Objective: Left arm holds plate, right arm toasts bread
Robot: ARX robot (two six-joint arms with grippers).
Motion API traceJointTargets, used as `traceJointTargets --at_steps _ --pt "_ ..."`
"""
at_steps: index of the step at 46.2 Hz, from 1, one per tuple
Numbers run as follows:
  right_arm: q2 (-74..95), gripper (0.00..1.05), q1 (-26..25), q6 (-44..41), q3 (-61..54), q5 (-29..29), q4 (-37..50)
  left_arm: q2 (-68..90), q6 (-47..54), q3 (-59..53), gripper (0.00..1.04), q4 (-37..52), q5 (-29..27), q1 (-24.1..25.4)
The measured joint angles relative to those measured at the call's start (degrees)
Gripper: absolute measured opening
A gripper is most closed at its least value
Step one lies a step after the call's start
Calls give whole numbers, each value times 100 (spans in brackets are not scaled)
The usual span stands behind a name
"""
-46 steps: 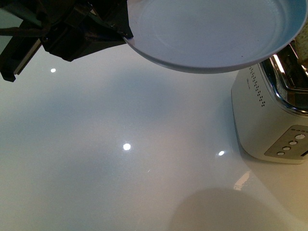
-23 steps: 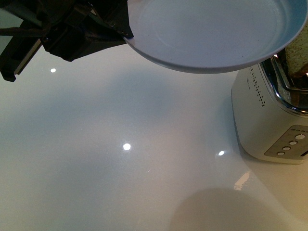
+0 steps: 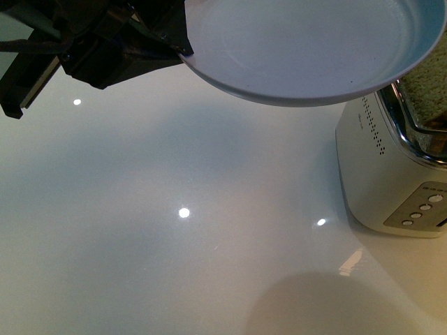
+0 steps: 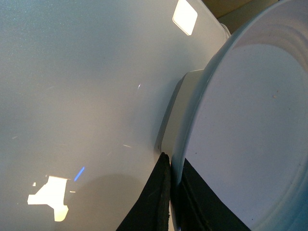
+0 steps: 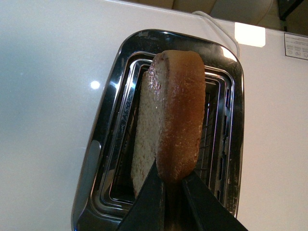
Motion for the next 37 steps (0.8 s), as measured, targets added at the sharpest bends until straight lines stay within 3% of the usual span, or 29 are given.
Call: traceJointTargets --at_steps 17,27,37 --pt "210 4 35 52 -251 -74 201 0 0 2 3 0 2 0" --pt "61 44 -72 114 -468 -186 280 0 2 2 3 0 0 0" --pt "-584 70 -216 107 -603 -533 210 0 0 2 3 0 0 0"
